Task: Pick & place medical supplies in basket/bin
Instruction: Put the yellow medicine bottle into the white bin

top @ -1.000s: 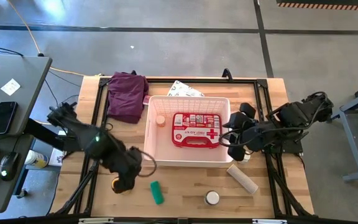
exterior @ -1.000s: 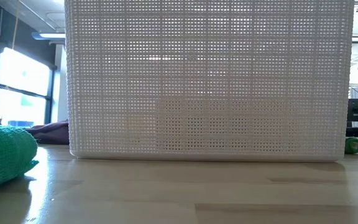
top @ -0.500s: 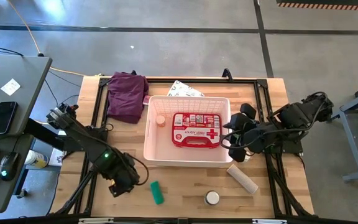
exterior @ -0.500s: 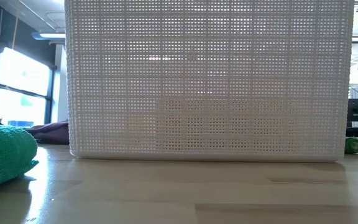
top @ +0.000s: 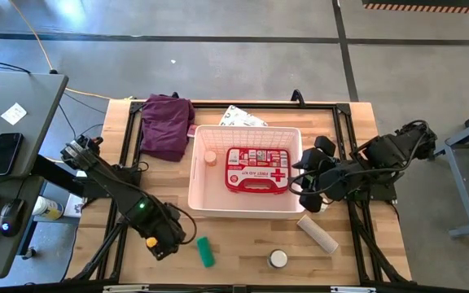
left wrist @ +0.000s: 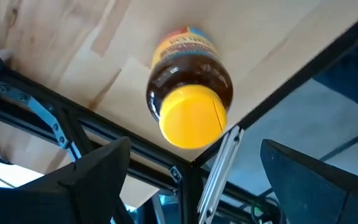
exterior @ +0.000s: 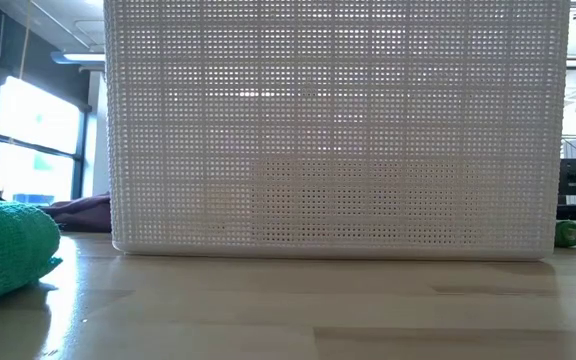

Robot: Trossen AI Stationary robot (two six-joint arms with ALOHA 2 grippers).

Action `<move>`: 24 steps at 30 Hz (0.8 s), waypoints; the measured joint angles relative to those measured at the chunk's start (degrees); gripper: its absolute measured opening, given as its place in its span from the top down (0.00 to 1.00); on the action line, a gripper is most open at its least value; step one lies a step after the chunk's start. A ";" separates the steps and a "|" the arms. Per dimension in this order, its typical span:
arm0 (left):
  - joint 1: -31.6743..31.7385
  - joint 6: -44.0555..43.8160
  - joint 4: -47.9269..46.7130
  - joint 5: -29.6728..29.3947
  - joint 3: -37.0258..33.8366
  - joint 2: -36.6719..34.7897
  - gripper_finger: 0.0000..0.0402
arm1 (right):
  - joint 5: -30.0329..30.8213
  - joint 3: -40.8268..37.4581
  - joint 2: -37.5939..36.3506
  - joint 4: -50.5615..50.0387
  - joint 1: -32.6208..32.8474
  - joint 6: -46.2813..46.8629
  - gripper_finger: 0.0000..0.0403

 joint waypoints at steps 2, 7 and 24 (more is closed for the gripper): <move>0.00 -1.25 1.55 0.01 -1.38 -0.01 0.02 | 0.06 0.00 0.00 0.24 0.00 -0.02 0.59; -0.44 -2.40 5.10 2.50 -4.63 0.03 0.02 | -0.11 0.00 0.00 0.34 0.00 -0.06 0.59; -0.39 -4.10 9.61 3.26 -10.53 0.04 0.02 | -0.12 0.00 0.00 0.32 0.00 -0.87 0.59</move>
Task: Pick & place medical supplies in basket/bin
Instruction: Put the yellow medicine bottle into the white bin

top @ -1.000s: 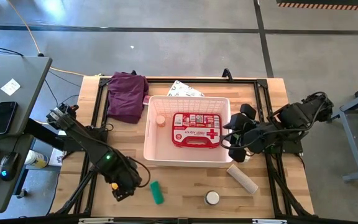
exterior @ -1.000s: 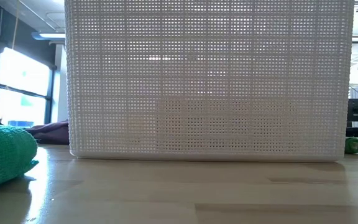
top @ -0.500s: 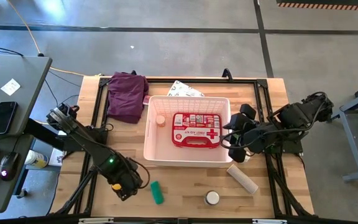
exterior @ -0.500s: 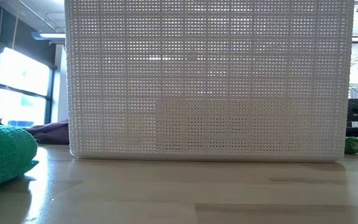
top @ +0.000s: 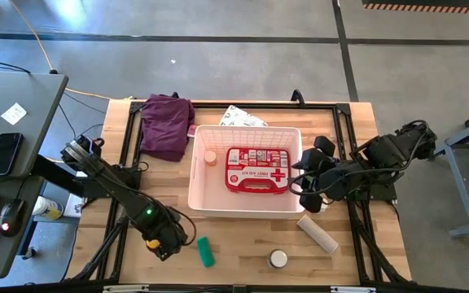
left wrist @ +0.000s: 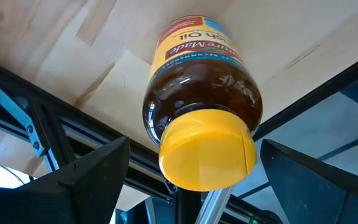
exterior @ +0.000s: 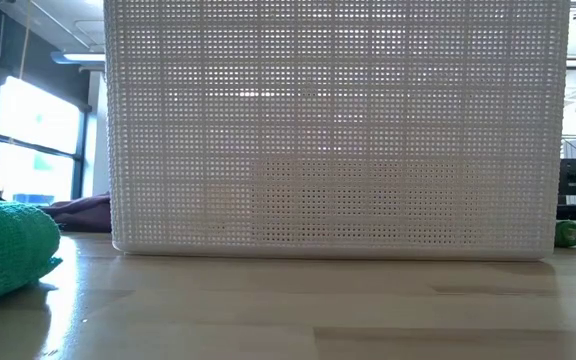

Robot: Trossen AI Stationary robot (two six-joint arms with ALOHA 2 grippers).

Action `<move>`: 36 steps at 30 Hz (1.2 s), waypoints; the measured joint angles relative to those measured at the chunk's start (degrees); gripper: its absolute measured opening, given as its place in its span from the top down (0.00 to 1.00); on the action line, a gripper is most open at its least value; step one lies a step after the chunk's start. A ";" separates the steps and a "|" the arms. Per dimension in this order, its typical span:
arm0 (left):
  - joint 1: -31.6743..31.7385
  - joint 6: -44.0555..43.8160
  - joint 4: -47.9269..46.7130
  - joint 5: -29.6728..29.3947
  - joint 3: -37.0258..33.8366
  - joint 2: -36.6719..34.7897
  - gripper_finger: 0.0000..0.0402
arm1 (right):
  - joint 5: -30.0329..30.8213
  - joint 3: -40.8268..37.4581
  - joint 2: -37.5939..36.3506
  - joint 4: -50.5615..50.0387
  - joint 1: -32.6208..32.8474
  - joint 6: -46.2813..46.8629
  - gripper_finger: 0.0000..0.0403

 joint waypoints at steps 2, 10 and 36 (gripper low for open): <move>0.00 0.04 0.20 0.04 0.00 0.00 0.02 | 0.01 0.00 0.00 -0.02 0.00 -0.02 0.59; 0.00 0.59 1.26 0.19 -0.02 0.00 0.10 | 0.44 0.00 0.00 -0.11 0.00 -0.88 0.59; 0.00 -0.63 0.90 1.70 2.09 -0.57 0.35 | 1.62 0.00 0.02 -1.07 0.00 -1.35 0.59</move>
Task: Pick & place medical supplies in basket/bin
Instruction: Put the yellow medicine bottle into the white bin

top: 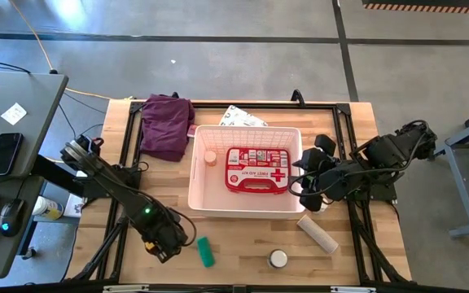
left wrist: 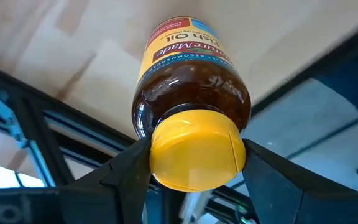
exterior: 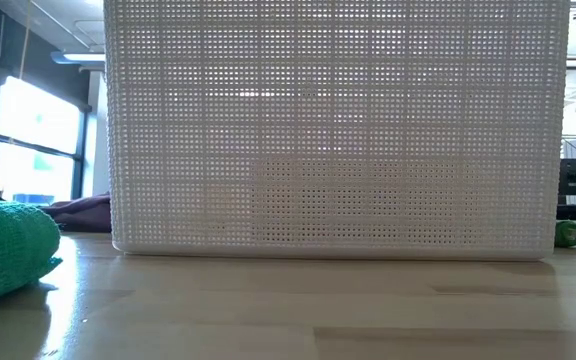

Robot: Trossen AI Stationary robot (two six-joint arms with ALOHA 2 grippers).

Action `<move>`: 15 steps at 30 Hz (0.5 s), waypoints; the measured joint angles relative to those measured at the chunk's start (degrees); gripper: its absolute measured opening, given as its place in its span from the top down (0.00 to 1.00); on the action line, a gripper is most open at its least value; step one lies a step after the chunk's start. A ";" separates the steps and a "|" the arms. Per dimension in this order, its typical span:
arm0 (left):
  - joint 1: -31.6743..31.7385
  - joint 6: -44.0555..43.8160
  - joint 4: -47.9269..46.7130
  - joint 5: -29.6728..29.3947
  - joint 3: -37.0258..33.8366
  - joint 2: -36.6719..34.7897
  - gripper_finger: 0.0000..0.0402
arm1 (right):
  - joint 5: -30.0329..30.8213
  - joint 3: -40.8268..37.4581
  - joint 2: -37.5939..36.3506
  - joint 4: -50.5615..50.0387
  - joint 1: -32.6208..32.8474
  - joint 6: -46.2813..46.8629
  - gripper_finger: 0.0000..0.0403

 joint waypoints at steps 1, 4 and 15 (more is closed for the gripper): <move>0.00 0.09 -0.16 -0.05 1.09 -0.21 0.35 | 0.00 0.00 0.00 -0.06 0.00 0.00 0.59; 0.02 1.73 -3.00 -0.42 4.14 -0.81 0.39 | 0.06 0.00 0.00 -0.57 0.00 -0.20 0.59; 0.31 6.29 -14.84 -7.06 21.86 -4.42 0.36 | 1.65 0.00 0.00 -1.07 0.00 -0.04 0.59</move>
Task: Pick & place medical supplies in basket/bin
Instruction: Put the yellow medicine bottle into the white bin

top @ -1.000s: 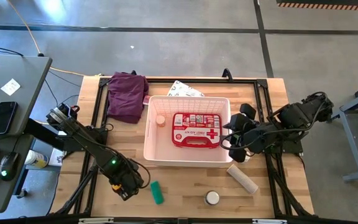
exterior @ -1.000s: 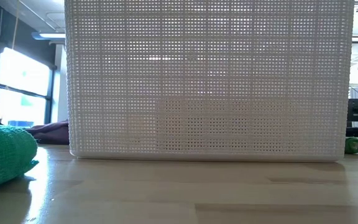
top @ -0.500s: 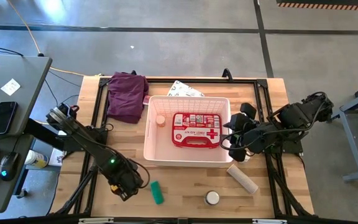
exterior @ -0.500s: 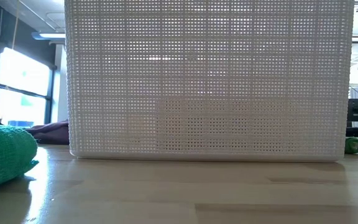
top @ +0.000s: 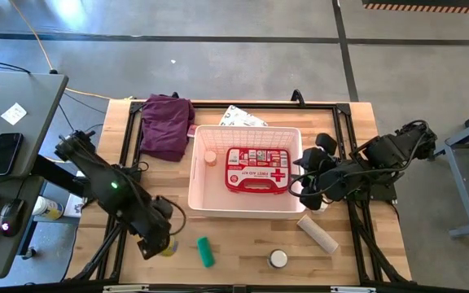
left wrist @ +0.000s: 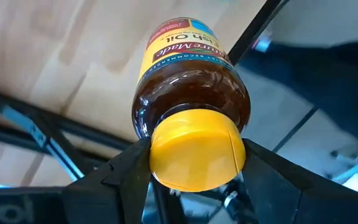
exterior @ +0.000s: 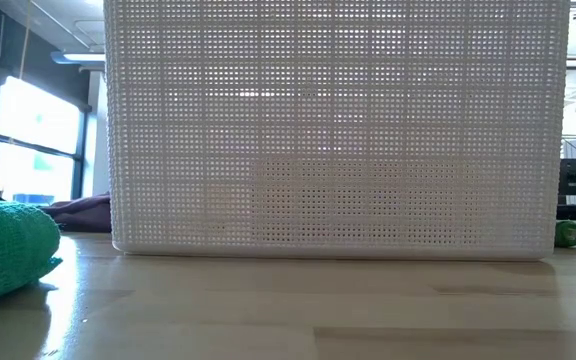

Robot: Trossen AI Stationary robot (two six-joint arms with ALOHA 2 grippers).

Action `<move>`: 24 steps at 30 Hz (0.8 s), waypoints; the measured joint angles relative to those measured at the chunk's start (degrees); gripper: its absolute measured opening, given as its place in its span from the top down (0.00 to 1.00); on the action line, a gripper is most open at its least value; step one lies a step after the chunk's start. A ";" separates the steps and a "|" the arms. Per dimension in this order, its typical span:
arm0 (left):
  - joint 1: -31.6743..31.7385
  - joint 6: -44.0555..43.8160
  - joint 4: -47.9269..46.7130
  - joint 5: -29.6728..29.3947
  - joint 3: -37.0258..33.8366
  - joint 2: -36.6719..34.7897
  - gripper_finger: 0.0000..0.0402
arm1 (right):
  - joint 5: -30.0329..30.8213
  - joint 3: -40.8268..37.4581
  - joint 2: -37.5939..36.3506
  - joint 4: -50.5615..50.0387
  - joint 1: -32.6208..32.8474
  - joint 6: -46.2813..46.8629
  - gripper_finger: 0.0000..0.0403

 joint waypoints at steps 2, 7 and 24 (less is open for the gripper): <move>1.23 0.97 -2.37 -2.84 4.20 0.00 0.37 | 0.77 -0.01 0.00 0.00 0.00 -0.49 0.59; 5.84 6.03 -3.97 -8.53 12.96 0.04 0.39 | 3.54 -0.02 0.00 0.00 -0.02 -2.36 0.59; 29.11 34.74 -3.97 -19.41 22.08 1.87 0.39 | 1.94 0.00 0.00 -0.02 -0.02 -2.02 0.59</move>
